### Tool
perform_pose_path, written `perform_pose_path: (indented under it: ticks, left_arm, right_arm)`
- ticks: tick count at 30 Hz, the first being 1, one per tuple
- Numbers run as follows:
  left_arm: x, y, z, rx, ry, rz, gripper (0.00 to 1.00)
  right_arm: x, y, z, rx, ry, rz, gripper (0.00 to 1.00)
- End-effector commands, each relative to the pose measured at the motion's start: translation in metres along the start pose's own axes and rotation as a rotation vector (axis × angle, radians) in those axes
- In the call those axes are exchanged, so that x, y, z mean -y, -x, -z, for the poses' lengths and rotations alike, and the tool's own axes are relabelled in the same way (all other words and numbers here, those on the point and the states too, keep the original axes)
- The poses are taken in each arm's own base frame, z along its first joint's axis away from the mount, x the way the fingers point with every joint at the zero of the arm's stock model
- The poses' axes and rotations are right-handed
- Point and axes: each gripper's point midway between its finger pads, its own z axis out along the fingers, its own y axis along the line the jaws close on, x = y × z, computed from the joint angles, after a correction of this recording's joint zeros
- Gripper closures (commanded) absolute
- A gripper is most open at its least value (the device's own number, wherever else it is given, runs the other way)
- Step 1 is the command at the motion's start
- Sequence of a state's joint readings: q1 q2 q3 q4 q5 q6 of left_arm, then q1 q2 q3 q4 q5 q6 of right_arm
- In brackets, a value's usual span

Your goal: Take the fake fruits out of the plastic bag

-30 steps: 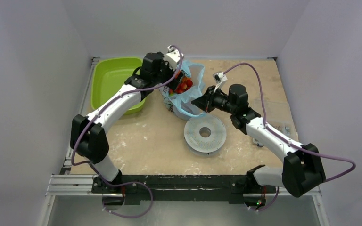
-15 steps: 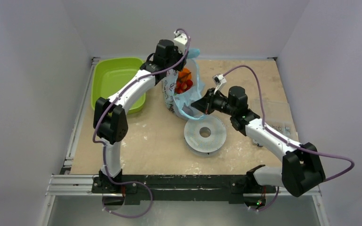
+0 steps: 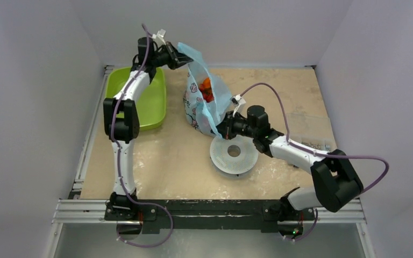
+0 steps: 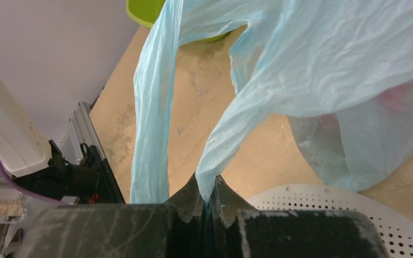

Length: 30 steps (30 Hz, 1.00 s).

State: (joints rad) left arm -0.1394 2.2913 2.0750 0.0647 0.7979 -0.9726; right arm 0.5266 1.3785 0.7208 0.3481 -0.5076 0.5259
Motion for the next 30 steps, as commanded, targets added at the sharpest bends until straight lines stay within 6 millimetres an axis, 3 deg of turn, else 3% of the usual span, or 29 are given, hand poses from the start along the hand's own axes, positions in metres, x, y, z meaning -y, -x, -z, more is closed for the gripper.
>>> perform_pose_path:
  ticks: [1,5,8,10,12,18,23,30]
  left_arm:
    - [0.015,-0.035,0.010,-0.200,-0.057,0.208,1.00]
    - [0.001,-0.041,0.029,-0.189,0.122,0.136,0.97]
    - [0.000,-0.050,0.048,-0.203,0.214,0.066,0.74]
    - [0.002,-0.056,0.064,-0.199,0.267,0.007,0.64]
    - [0.008,-0.063,0.083,-0.188,0.309,-0.038,0.36]
    - [0.013,-0.110,0.129,-0.180,0.411,-0.064,0.11]
    - [0.034,-0.148,0.146,-0.133,0.472,-0.153,0.06]
    - [0.051,-0.185,0.116,-0.087,0.469,-0.154,0.02]
  right_arm:
    - [0.003,-0.015,-0.013,0.008,-0.029,0.018,1.00]
    - [0.012,-0.017,-0.015,0.031,-0.078,-0.018,1.00]
    - [0.010,-0.014,-0.017,0.035,-0.070,-0.021,1.00]
    - [0.008,-0.013,-0.018,0.034,-0.061,-0.022,1.00]
    - [0.005,-0.011,-0.019,0.038,-0.059,-0.018,1.00]
    - [-0.003,-0.009,-0.022,0.041,-0.034,-0.022,1.00]
    - [-0.010,-0.013,-0.025,0.039,-0.015,-0.027,1.00]
    - [-0.017,-0.017,-0.026,0.038,-0.014,-0.019,1.00]
